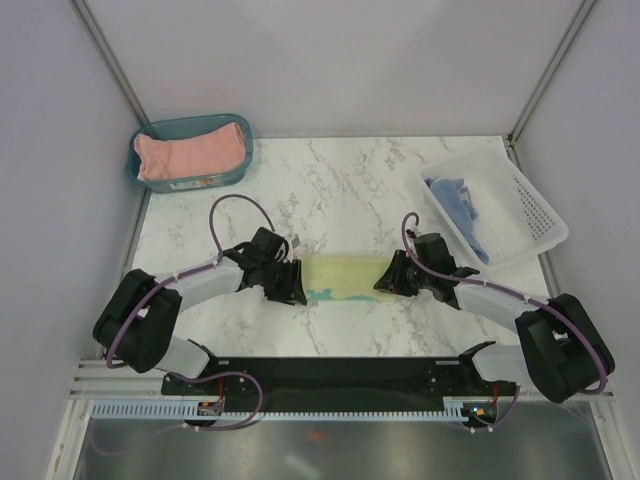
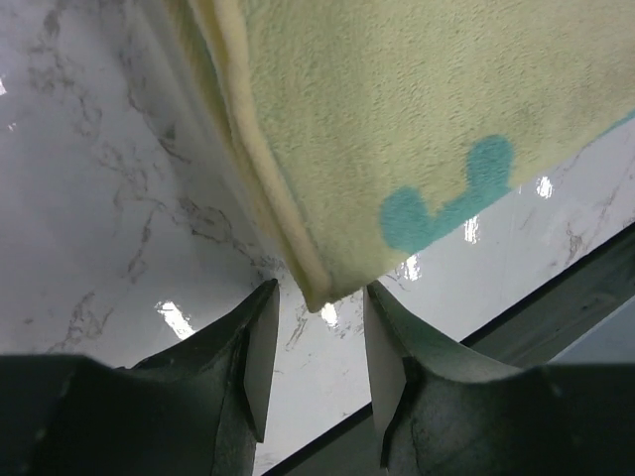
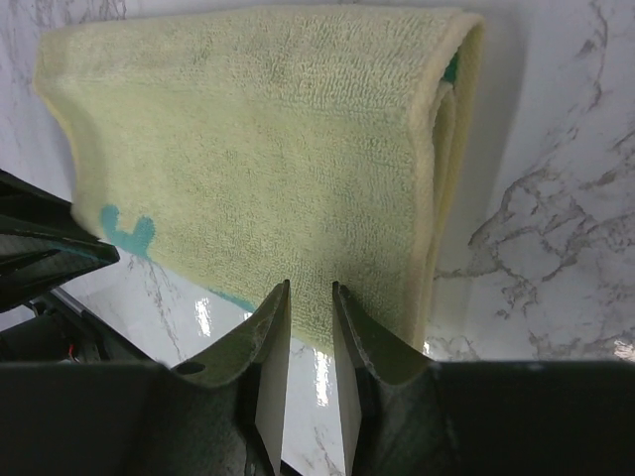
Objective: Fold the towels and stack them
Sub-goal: Fold the towel, then neatly place the folded towel into the bin
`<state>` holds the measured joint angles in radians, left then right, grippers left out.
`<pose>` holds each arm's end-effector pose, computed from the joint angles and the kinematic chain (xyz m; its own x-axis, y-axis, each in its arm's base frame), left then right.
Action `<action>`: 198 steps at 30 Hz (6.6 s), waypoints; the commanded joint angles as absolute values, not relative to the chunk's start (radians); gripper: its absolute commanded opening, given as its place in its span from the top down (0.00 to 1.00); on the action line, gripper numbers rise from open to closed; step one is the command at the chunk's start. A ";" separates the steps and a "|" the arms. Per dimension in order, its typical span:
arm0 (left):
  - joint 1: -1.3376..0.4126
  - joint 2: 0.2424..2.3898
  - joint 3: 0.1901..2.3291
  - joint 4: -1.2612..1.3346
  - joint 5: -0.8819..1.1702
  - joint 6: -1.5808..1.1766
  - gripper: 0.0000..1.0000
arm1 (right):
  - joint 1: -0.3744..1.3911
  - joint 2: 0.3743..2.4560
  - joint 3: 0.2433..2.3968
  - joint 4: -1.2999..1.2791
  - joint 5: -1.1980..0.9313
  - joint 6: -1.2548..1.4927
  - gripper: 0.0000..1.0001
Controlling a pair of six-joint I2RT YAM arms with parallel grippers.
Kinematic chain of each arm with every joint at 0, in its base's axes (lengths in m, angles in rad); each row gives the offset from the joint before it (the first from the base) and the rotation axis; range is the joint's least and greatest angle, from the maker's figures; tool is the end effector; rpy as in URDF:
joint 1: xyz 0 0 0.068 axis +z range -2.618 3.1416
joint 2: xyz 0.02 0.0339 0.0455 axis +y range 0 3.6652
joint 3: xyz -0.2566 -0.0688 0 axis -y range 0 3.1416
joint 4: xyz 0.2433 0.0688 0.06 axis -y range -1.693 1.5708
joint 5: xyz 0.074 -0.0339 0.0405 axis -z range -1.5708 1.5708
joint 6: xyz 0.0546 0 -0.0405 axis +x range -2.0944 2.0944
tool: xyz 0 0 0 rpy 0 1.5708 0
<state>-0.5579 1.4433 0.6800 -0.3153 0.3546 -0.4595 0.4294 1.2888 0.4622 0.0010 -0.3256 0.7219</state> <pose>0.2138 -0.1557 0.1328 -0.9520 0.1039 -0.2878 0.2381 0.8421 -0.4838 0.2135 0.1170 0.1292 -0.8925 0.2799 -0.3536 -0.0025 0.7810 0.6246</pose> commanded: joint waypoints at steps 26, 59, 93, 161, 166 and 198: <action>-0.433 1.549 0.767 -0.190 0.469 -0.402 0.36 | 0.433 1.042 0.767 -0.261 -0.333 0.624 0.56; -0.505 1.594 0.936 -0.311 0.285 -0.477 0.88 | 0.433 0.992 0.813 -0.311 -0.282 0.591 0.50; -0.594 1.755 0.933 -0.239 0.153 -0.629 0.78 | 0.433 0.945 0.815 -0.328 -0.293 0.597 0.50; 0.164 2.456 2.390 -0.492 -0.221 -0.160 0.98 | 0.431 1.184 0.911 -0.302 -0.155 0.426 0.02; 0.189 2.465 2.362 -0.480 -0.229 -0.146 0.98 | 0.431 1.203 0.907 -0.295 -0.153 0.426 0.02; 0.264 2.500 2.329 -0.420 -0.140 -0.054 0.43 | 0.431 1.281 0.917 -0.252 -0.158 0.449 0.02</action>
<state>0.2611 2.5267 2.3112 -0.4763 -0.1619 -0.0727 0.4294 1.2785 0.9005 -0.2970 -0.1596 0.4412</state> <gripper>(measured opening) 0.465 0.978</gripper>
